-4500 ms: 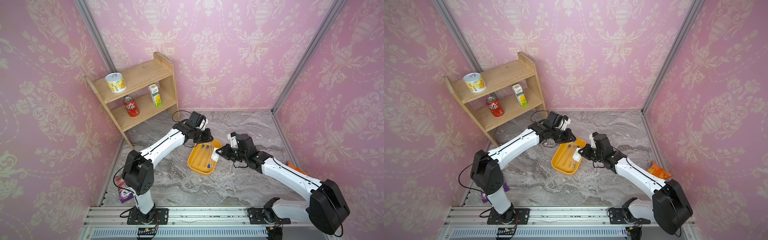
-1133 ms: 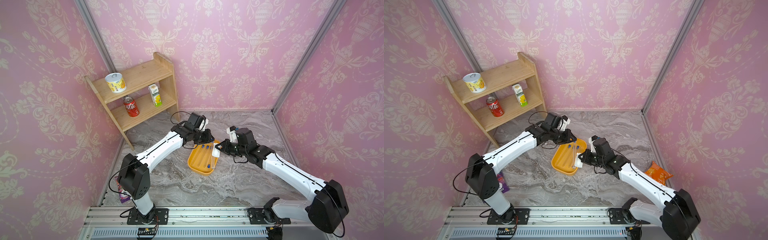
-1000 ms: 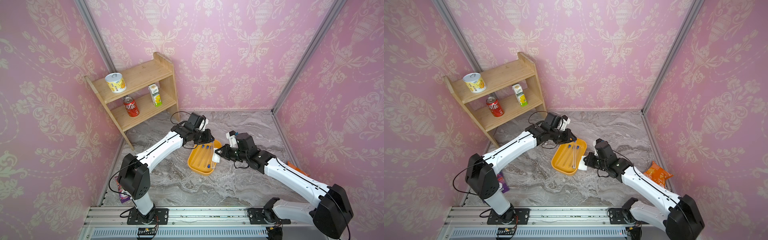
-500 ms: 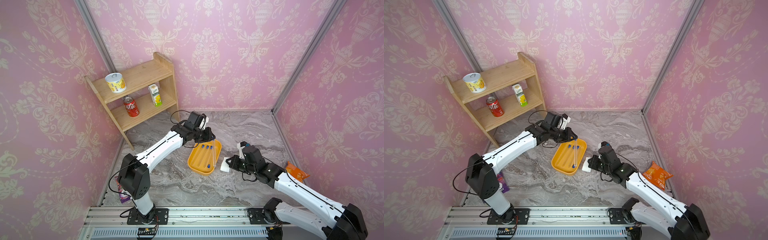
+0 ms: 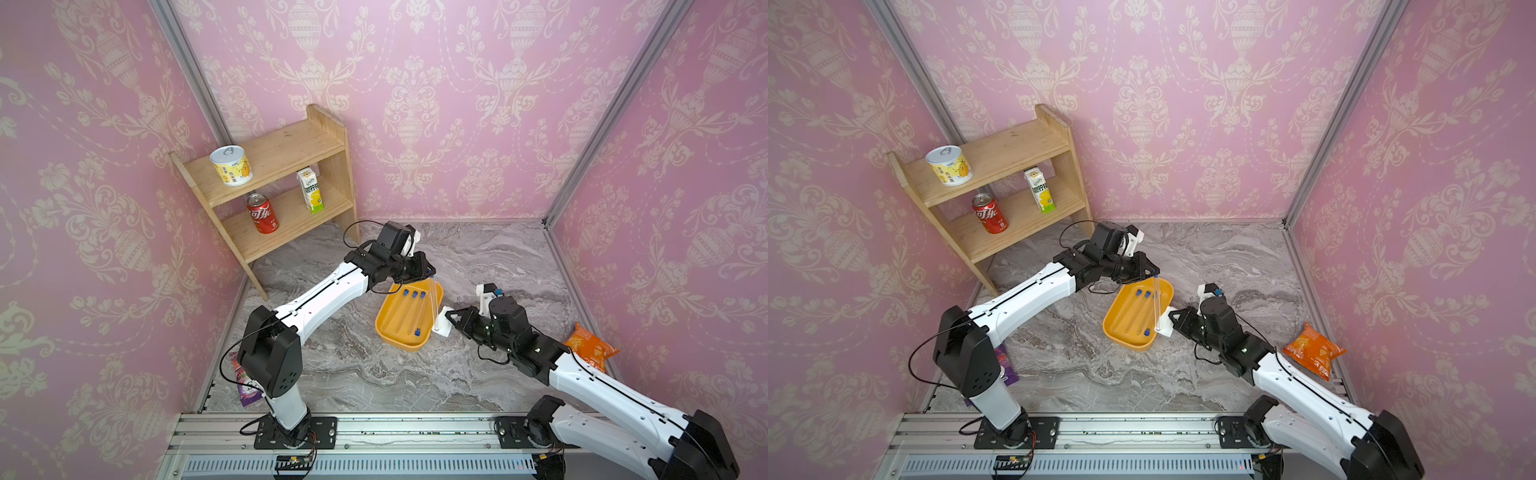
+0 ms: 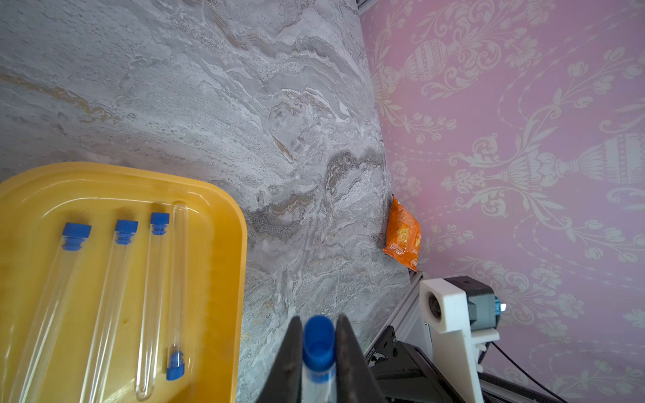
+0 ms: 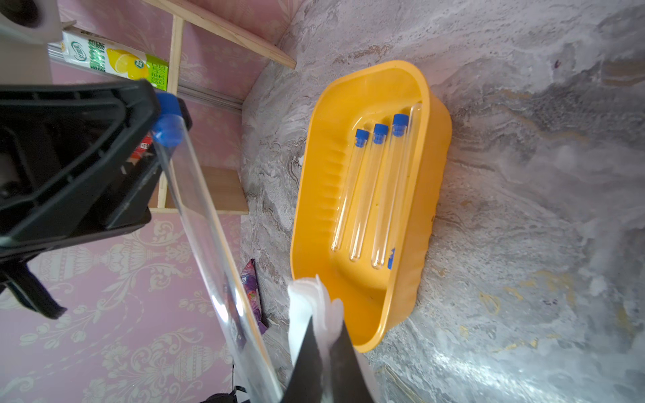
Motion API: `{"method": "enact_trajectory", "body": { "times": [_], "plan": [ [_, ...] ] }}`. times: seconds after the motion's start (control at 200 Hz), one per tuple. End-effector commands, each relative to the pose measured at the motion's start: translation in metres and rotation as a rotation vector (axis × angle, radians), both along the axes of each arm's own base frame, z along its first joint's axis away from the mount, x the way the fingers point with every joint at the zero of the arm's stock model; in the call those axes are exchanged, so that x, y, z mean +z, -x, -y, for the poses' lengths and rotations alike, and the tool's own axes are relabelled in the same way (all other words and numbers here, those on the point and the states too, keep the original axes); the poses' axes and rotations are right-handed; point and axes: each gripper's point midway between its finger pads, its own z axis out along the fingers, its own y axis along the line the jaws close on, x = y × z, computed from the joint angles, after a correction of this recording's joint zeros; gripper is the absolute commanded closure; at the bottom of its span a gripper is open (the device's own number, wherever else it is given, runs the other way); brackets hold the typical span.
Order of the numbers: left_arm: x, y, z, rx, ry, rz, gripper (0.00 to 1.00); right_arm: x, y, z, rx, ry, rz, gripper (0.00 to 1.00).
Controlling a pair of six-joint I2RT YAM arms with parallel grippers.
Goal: Wipe the exteriors of test tubes
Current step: Wipe the dirt from the test tube.
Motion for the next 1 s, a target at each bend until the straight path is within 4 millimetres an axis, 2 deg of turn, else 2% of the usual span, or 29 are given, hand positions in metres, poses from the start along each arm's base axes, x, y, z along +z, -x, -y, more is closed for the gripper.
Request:
{"method": "enact_trajectory", "body": {
  "times": [0.0, 0.35, 0.705, 0.901, 0.996],
  "plan": [
    [-0.003, -0.001, 0.007, -0.011, 0.015, -0.014, 0.85, 0.029, -0.001, -0.006, 0.001, -0.080, 0.044, 1.00],
    [-0.007, 0.000, 0.008, -0.011, 0.015, -0.021, 0.85, 0.058, -0.004, -0.008, 0.002, -0.118, 0.073, 1.00],
    [-0.005, 0.004, 0.007, -0.012, 0.025, -0.020, 0.85, 0.087, -0.042, -0.018, 0.020, -0.078, 0.132, 1.00],
    [-0.003, 0.005, 0.009, -0.016, 0.032, -0.018, 0.85, 0.086, -0.059, -0.027, 0.027, -0.043, 0.147, 1.00],
    [-0.002, 0.005, 0.009, -0.016, 0.034, -0.015, 0.85, 0.080, -0.062, -0.028, 0.027, -0.025, 0.139, 1.00]
  ]
}}
